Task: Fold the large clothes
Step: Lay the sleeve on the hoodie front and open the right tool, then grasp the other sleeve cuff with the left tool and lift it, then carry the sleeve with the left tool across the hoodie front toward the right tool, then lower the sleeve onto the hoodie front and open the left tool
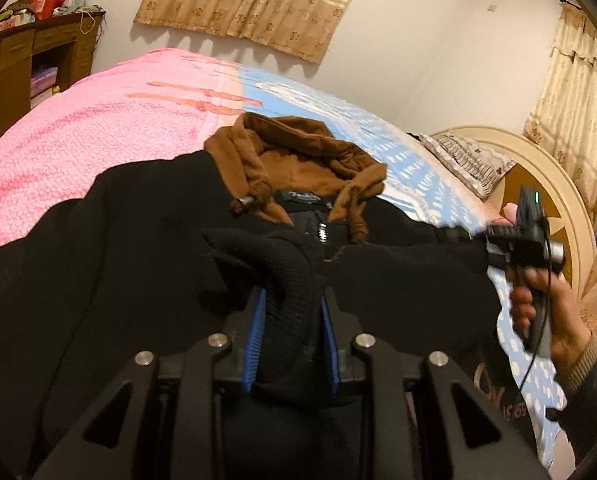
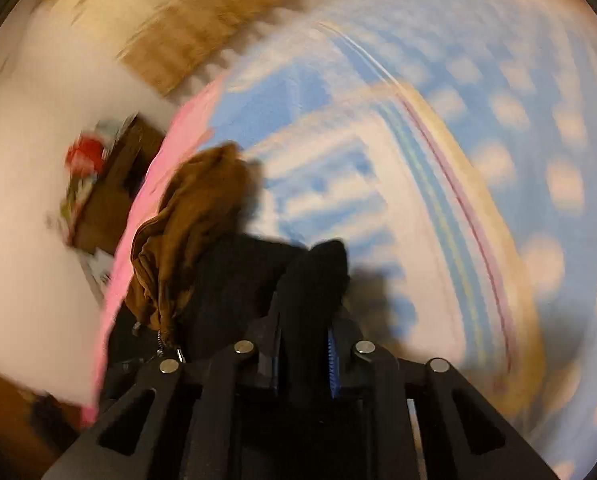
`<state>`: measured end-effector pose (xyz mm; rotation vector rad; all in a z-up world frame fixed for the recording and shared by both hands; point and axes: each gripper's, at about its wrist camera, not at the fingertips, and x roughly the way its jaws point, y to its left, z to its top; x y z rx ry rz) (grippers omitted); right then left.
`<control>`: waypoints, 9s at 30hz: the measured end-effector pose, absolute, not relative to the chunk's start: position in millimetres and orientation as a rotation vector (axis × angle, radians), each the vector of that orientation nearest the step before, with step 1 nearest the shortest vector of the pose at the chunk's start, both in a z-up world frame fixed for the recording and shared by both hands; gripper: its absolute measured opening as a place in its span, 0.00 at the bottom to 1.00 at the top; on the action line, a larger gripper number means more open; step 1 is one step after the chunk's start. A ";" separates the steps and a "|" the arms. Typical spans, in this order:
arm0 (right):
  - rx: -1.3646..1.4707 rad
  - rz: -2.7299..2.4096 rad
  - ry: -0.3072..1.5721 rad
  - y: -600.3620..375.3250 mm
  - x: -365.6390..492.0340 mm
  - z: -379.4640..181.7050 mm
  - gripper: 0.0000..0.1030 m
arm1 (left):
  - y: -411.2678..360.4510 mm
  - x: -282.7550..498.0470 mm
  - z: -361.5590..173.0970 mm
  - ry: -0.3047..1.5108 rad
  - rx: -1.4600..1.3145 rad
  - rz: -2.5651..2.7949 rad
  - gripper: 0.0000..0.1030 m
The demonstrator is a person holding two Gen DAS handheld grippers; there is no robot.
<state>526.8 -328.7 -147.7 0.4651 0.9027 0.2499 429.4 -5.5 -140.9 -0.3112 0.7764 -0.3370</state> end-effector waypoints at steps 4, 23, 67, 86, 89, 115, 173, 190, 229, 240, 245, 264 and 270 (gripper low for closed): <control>0.288 0.118 0.815 -330.8 546.8 -111.7 0.00 | -19.1 426.0 -140.9 0.768 -0.268 -0.341 0.26; 0.346 0.324 0.956 -318.8 424.4 -161.7 0.33 | -22.0 403.2 -134.6 0.688 -0.265 -0.309 0.59; -0.063 0.392 0.910 -143.7 390.6 -179.5 0.79 | 45.1 336.2 -109.3 0.750 -0.228 -0.037 0.89; -0.039 0.422 0.837 -144.6 382.3 -179.4 0.85 | 182.9 209.2 -145.9 0.692 -0.433 0.394 0.89; -0.032 0.424 0.834 -145.2 382.0 -179.1 0.85 | 194.2 195.3 -149.9 0.677 -0.476 0.427 0.89; -0.019 0.420 0.820 -147.0 380.4 -177.4 0.85 | 280.9 176.7 -195.6 0.478 -1.065 0.393 0.84; 0.171 0.356 0.560 -230.7 283.3 -145.0 0.86 | 227.5 267.8 -29.8 0.210 -0.723 -0.037 0.12; 0.366 0.325 0.588 -261.9 286.1 -163.6 0.86 | 72.6 324.6 34.9 0.162 -0.415 -0.305 0.11; 0.517 0.356 0.596 -286.6 287.1 -174.4 0.86 | 46.1 346.5 -118.3 0.649 0.120 -0.011 0.92; 0.316 0.320 0.635 -251.0 284.1 -143.2 0.86 | 96.8 350.1 -139.8 0.747 -0.097 -0.022 1.00; 0.199 0.329 0.676 -223.0 307.6 -117.9 0.86 | 101.6 365.6 -114.5 0.690 -0.159 -0.001 0.99; 0.141 0.288 0.768 -198.8 342.8 -144.8 0.86 | 137.7 398.6 -170.4 0.846 -0.202 0.187 1.00; 0.090 0.250 0.747 -194.5 332.3 -143.2 0.86 | 136.6 394.7 -159.5 0.832 -0.195 0.202 1.00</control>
